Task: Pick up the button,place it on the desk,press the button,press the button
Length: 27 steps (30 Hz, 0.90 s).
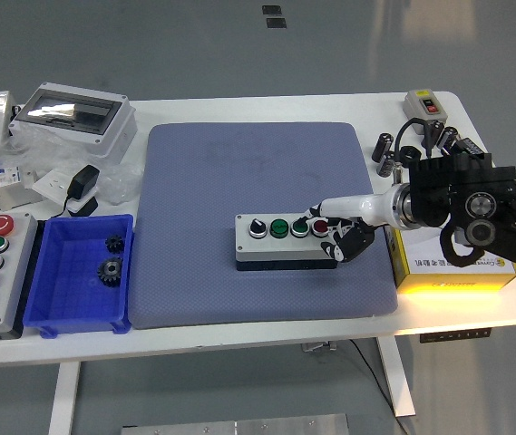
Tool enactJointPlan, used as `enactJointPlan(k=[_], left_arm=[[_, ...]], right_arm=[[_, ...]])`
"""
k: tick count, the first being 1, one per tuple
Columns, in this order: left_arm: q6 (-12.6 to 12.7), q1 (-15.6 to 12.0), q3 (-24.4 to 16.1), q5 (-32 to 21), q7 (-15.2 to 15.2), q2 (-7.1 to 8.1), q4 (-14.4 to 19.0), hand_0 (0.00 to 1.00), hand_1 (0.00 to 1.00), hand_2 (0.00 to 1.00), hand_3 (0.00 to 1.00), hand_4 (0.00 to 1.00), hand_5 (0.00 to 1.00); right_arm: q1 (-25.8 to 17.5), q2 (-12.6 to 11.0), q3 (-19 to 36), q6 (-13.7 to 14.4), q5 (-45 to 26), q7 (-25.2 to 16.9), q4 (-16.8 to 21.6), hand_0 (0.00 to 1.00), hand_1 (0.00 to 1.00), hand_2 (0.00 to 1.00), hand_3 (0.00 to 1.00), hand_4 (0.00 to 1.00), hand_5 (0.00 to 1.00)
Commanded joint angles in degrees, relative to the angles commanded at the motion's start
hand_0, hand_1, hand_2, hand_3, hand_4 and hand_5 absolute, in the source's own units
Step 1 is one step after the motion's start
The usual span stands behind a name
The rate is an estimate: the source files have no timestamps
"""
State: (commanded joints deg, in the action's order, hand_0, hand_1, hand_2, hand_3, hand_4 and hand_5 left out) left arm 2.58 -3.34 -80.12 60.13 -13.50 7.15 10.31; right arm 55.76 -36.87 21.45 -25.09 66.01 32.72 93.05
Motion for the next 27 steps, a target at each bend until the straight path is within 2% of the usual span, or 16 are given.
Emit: enactJointPlan(k=[7,10,14,18,21,23,26,27], left_arm=[[-0.02,0.09,0.12,-0.16,0.17,0.0,0.0,0.656,0.587,0.62,0.658,0.848,0.241],[0.0,0.04,0.12,-0.21,0.17,-0.08,0.0,0.656,0.587,0.62,0.658,0.848,0.245],[0.03,-0.06,0.16,-0.34,0.22,-0.1,0.0,0.656,0.587,0.62,0.658,0.848,0.245],[0.06,-0.18,0.19,-0.46,0.23,-0.16,0.0,0.656,0.587,0.62,0.658,0.848,0.245],[0.06,-0.24,0.19,-0.42,0.16,-0.25,0.0,0.656,0.587,0.62,0.658,0.848,0.245],[0.09,-0.26,0.13,-0.39,0.18,-0.3,0.0,0.656,0.587,0.62,0.659,0.849,0.246],[0.1,-0.39,0.24,-0.47,0.18,-0.55,0.0,0.656,0.587,0.62,0.659,0.849,0.246],[0.1,-0.47,0.39,-0.66,0.21,-0.72,0.0,0.656,0.587,0.62,0.659,0.849,0.246]], right_arm=[[-0.2,0.94,-2.0,0.85,0.24,-0.32,-1.84,0.008,0.073,0.223,0.934,0.25,0.019],[-0.37,0.84,-1.42,1.67,-0.11,-1.14,-1.31,0.007,0.07,0.221,0.931,0.251,0.02],[-1.08,-0.32,2.36,1.92,-1.46,-2.19,0.12,0.007,0.07,0.221,0.931,0.251,0.02],[-3.67,-2.56,7.99,-0.51,-2.99,-2.09,2.33,0.009,0.068,0.221,0.921,0.251,0.02],[-7.09,-3.32,13.72,-2.15,-0.76,-1.17,2.85,0.009,0.068,0.221,0.921,0.251,0.02],[-9.72,-2.38,17.8,-0.74,2.21,-1.28,2.38,0.008,0.067,0.221,0.913,0.251,0.02],[-14.03,0.61,23.55,3.24,7.2,-3.87,0.86,0.008,0.067,0.221,0.913,0.251,0.02],[-15.93,2.05,25.95,5.36,9.37,-5.5,-0.18,0.008,0.067,0.221,0.913,0.251,0.02]])
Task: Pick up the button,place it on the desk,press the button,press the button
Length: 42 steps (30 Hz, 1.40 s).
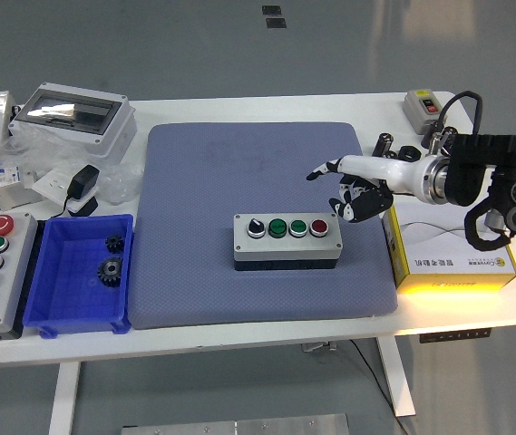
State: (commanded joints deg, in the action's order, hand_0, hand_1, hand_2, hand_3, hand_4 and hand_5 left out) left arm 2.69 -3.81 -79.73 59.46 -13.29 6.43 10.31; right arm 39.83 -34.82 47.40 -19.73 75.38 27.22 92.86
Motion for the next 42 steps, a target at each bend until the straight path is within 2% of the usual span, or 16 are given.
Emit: enactJointPlan(k=[3,5,6,7,9,12,13,15,18,19,24,25,30,31,42], left_arm=[[-0.06,-0.3,0.37,-0.18,-0.09,-0.57,0.0,0.657,0.587,0.62,0.658,0.85,0.249],[-0.09,-0.44,0.44,-0.14,-0.14,-0.79,0.0,0.657,0.587,0.62,0.658,0.85,0.249],[-0.08,-0.52,0.45,-0.11,-0.16,-0.84,0.0,0.657,0.587,0.62,0.658,0.85,0.249],[-0.08,-0.58,0.37,0.03,-0.23,-0.87,0.0,0.657,0.587,0.62,0.658,0.85,0.251],[-0.09,-0.64,0.26,0.26,-0.34,-0.87,0.0,0.657,0.587,0.62,0.658,0.85,0.251],[-0.06,-0.56,0.17,0.58,-0.45,-0.84,0.0,0.657,0.587,0.62,0.658,0.85,0.251],[-0.02,-0.52,0.17,0.65,-0.49,-0.84,0.0,0.657,0.587,0.62,0.658,0.85,0.252],[0.33,-0.39,0.29,0.84,-0.85,-0.83,0.0,0.657,0.587,0.62,0.658,0.85,0.252],[0.94,-0.27,0.09,1.4,-1.49,-0.82,0.0,0.657,0.587,0.62,0.658,0.85,0.252],[1.0,-0.25,-0.03,1.6,-1.61,-0.79,0.0,0.657,0.587,0.62,0.658,0.849,0.254],[1.17,0.02,-0.53,2.32,-1.93,-0.43,0.0,0.657,0.587,0.62,0.658,0.849,0.254],[1.19,0.11,-0.51,2.34,-1.93,-0.34,0.0,0.657,0.587,0.621,0.657,0.848,0.257],[1.19,0.48,-0.44,2.65,-2.0,0.01,0.0,0.657,0.587,0.621,0.657,0.848,0.257],[1.2,0.5,-0.46,2.71,-2.02,0.08,0.0,0.657,0.587,0.621,0.655,0.838,0.263],[1.74,1.17,-0.91,4.09,-2.69,1.22,0.0,0.657,0.587,0.62,0.655,0.84,0.264]], right_arm=[[-5.65,4.65,6.81,6.8,5.88,-5.85,-3.51,0.007,0.066,0.221,0.888,0.253,0.023],[-9.01,7.4,10.61,10.93,7.31,-9.92,-5.46,0.007,0.066,0.221,0.888,0.253,0.023],[-10.92,8.89,12.65,13.33,6.67,-12.32,-6.44,0.007,0.066,0.221,0.888,0.253,0.023],[-12.79,10.29,14.56,15.74,5.8,-14.73,-7.19,0.002,0.065,0.231,0.864,0.356,0.14],[-16.11,12.78,17.84,20.03,3.81,-18.93,-8.02,0.002,0.065,0.231,0.864,0.356,0.14],[-20.78,14.96,22.22,25.92,0.52,-24.86,-8.34,0.002,0.065,0.231,0.864,0.356,0.14],[-22.38,15.4,23.72,27.77,-0.64,-26.83,-8.4,0.229,0.344,0.548,0.833,0.56,0.239],[-25.61,16.03,26.69,31.02,-3.25,-30.51,-8.6,0.229,0.344,0.548,0.833,0.56,0.239],[-29.49,16.52,30.19,34.13,-6.9,-34.86,-8.96,0.229,0.344,0.548,0.833,0.56,0.239],[-30.52,16.7,31.08,34.54,-7.93,-35.97,-9.06,0.574,0.646,0.69,0.709,0.607,0.302],[-33.3,17.72,34.28,34.96,-12.38,-40.01,-9.61,0.574,0.646,0.69,0.709,0.607,0.302],[-33.45,17.78,34.61,35.04,-12.79,-40.32,-9.66,0.704,0.718,0.74,0.71,0.629,0.315],[-33.73,17.84,36.2,35.32,-15.07,-41.81,-9.79,0.704,0.718,0.74,0.71,0.629,0.315],[-33.77,17.86,36.42,35.31,-15.38,-41.96,-9.81,0.761,0.748,0.754,0.712,0.654,0.336],[-34.26,17.99,38.33,34.29,-19.02,-42.85,-10.11,0.767,0.753,0.755,0.711,0.657,0.342]])
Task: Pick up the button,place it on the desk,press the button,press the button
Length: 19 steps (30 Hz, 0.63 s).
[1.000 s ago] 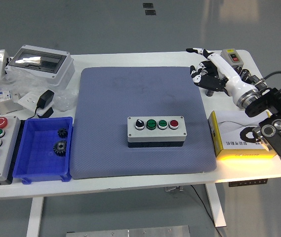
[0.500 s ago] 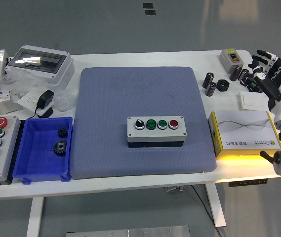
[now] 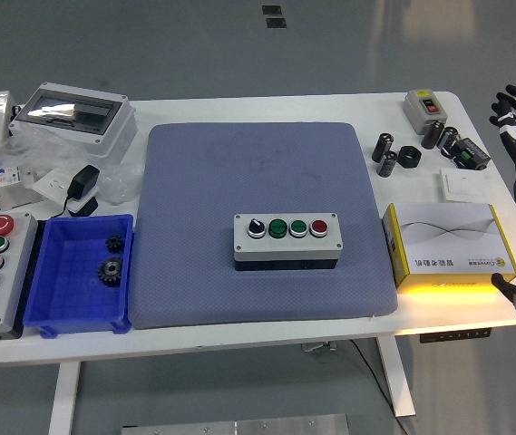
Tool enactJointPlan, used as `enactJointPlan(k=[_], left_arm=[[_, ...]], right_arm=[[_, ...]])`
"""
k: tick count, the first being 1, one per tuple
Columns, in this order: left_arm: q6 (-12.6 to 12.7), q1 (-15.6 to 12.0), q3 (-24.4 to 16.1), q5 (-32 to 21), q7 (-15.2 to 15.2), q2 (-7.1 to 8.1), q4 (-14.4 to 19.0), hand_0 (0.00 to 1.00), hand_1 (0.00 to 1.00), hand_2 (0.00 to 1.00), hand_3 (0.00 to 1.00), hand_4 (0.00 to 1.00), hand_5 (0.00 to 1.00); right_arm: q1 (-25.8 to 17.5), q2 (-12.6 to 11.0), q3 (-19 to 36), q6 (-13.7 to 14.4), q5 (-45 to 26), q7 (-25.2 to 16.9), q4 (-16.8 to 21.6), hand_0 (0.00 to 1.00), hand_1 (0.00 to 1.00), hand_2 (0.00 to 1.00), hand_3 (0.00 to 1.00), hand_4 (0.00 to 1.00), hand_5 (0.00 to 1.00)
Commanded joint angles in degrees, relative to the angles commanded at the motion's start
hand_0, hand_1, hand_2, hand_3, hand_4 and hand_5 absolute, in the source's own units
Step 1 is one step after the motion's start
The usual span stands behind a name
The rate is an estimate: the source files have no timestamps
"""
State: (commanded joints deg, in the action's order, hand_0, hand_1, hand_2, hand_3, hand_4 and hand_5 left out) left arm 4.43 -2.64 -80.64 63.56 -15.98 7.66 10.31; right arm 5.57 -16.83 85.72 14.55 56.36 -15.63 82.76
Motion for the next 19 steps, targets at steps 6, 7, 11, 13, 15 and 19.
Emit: enactJointPlan(k=[6,7,11,13,15,19], left_arm=[[0.26,0.31,0.11,0.2,-0.22,0.35,0.0,0.657,0.588,0.621,0.654,0.835,0.268],[0.35,0.28,0.17,0.06,-0.28,0.37,0.0,0.656,0.588,0.621,0.654,0.832,0.271],[0.66,-0.04,0.06,-0.4,-0.58,0.29,0.0,0.656,0.588,0.621,0.654,0.832,0.271],[0.78,-0.08,-0.02,-0.42,-0.67,0.27,0.0,0.656,0.586,0.621,0.652,0.822,0.269],[0.9,-0.07,-0.13,-0.35,-0.73,0.27,0.0,0.656,0.586,0.621,0.652,0.822,0.269],[1.01,0.0,-0.33,-0.2,-0.72,0.22,0.0,0.656,0.586,0.621,0.652,0.822,0.269]], right_arm=[[-0.11,0.09,0.14,-0.11,-0.61,-0.03,-0.22,0.762,0.754,0.758,0.713,0.667,0.364],[-0.11,0.11,0.18,-0.12,-0.59,-0.02,-0.2,0.763,0.754,0.763,0.721,0.681,0.375],[-0.23,0.3,0.55,-0.12,-0.48,-0.01,-0.01,0.763,0.754,0.763,0.721,0.681,0.375],[-0.29,0.32,0.65,-0.11,-0.42,0.02,0.0,0.764,0.759,0.765,0.722,0.685,0.379],[-0.31,0.33,0.7,-0.09,-0.4,0.04,-0.02,0.764,0.759,0.765,0.722,0.685,0.379],[-0.27,0.4,0.9,-0.04,-0.18,0.13,0.06,0.764,0.759,0.765,0.722,0.685,0.379]])
